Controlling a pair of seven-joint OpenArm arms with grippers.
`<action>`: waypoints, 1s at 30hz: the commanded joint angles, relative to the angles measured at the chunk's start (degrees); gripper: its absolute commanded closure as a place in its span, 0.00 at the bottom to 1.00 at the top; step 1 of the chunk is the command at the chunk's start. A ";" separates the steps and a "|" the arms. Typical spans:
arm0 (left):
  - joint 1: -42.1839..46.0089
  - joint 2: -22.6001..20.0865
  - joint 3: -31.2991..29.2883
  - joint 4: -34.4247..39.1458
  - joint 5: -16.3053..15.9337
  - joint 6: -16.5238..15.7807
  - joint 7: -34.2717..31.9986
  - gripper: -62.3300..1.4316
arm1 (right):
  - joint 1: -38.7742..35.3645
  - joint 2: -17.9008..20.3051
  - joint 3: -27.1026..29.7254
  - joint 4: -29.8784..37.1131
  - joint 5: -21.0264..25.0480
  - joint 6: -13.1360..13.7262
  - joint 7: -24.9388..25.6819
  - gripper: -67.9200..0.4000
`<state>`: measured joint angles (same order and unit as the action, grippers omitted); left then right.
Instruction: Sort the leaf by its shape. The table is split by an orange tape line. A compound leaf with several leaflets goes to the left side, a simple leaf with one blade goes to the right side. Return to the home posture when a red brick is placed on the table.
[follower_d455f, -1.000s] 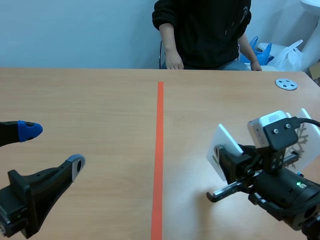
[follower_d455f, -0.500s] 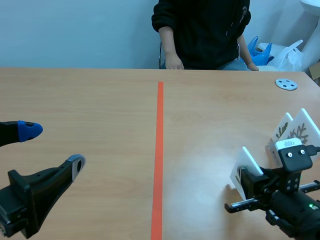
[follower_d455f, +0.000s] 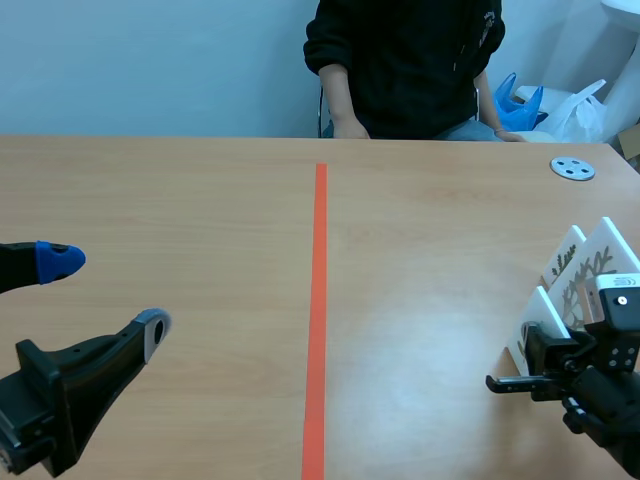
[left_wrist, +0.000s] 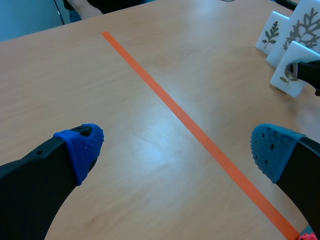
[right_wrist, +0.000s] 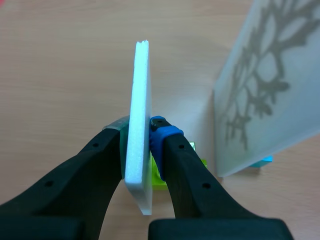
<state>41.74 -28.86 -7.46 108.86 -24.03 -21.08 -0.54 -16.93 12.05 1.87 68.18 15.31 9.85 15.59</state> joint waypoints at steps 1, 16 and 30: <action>-0.02 0.42 0.37 0.70 -0.33 -0.07 -0.96 0.00 | 1.42 0.46 0.63 -0.44 0.61 -0.02 1.18 0.97; -0.02 0.42 0.37 0.70 -0.33 -0.07 -0.96 0.00 | 2.67 0.46 1.62 -2.67 0.55 -0.02 3.48 0.75; -0.02 0.42 0.37 0.70 -0.33 -0.07 -0.96 0.00 | 2.54 0.46 3.63 0.20 -0.76 -0.02 5.16 0.54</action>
<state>41.74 -28.86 -7.46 108.86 -24.03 -21.08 -0.54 -14.98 12.03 4.34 66.26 14.39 9.89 19.66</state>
